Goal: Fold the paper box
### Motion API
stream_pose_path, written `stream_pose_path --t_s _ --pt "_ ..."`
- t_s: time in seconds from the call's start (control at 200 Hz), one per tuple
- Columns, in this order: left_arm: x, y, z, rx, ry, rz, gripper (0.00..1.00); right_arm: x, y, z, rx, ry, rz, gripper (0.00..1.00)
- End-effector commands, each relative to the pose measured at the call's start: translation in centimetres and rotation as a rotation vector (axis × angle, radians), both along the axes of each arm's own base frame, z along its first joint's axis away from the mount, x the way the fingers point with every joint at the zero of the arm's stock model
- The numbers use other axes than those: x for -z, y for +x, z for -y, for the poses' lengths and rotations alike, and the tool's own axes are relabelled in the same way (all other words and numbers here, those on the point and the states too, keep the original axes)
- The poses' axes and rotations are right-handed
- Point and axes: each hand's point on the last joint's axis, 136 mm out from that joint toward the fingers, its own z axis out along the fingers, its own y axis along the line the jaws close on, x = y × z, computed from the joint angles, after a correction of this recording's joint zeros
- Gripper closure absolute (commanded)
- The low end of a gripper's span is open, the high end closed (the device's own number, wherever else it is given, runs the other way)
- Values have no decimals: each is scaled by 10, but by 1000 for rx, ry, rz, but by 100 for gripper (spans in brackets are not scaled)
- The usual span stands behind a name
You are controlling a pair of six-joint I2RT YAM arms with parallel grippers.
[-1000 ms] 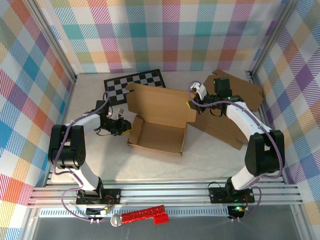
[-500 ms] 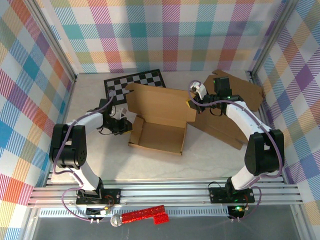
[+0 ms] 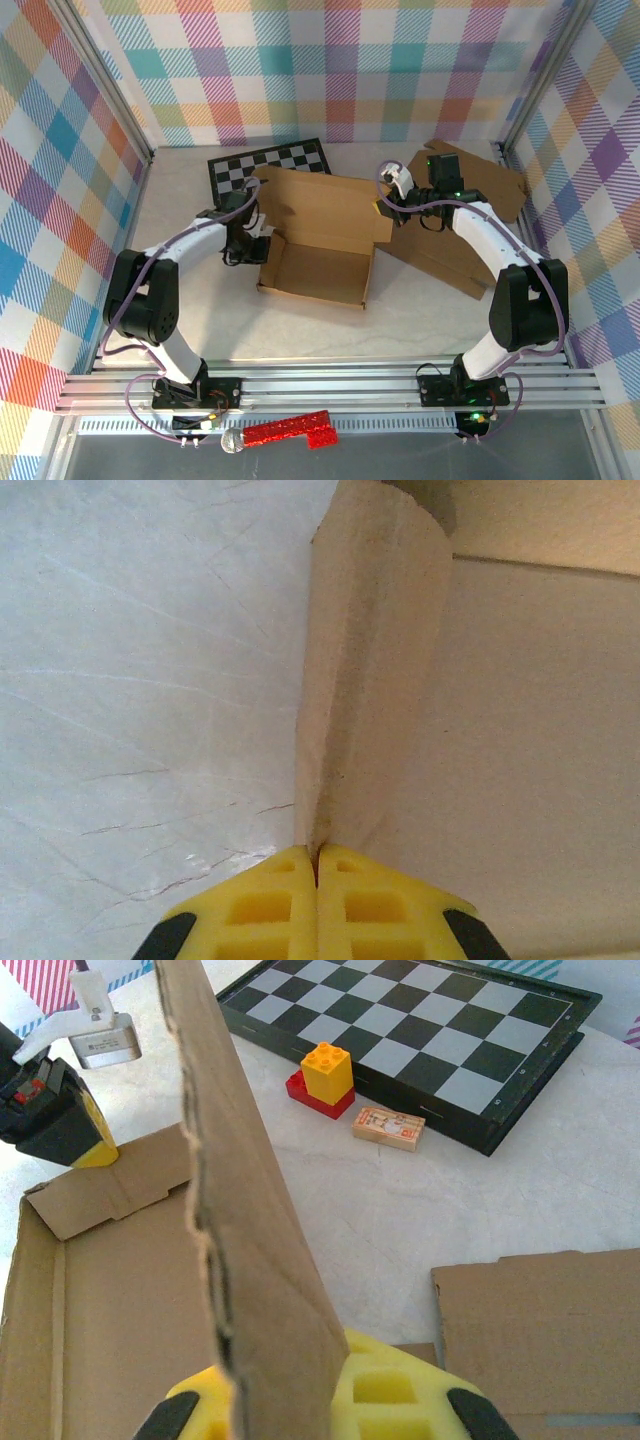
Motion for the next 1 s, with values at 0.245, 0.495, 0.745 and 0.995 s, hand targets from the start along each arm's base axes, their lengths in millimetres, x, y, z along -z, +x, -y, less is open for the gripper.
stream_pose_path --t_s 0.245,0.495,0.745,0.995 --pt "4 -19 -25 -24 229 7 100 -3 -3 -7 -24 -3 5 100" --pt "12 -8 -9 -6 65 -57 89 -5 -3 -6 -23 -5 9 100" --pt "13 -6 -8 23 63 -73 85 -5 -3 -6 -23 -3 6 100" --pt "17 -6 -8 39 71 -82 72 -3 -2 -6 -22 -4 5 100"
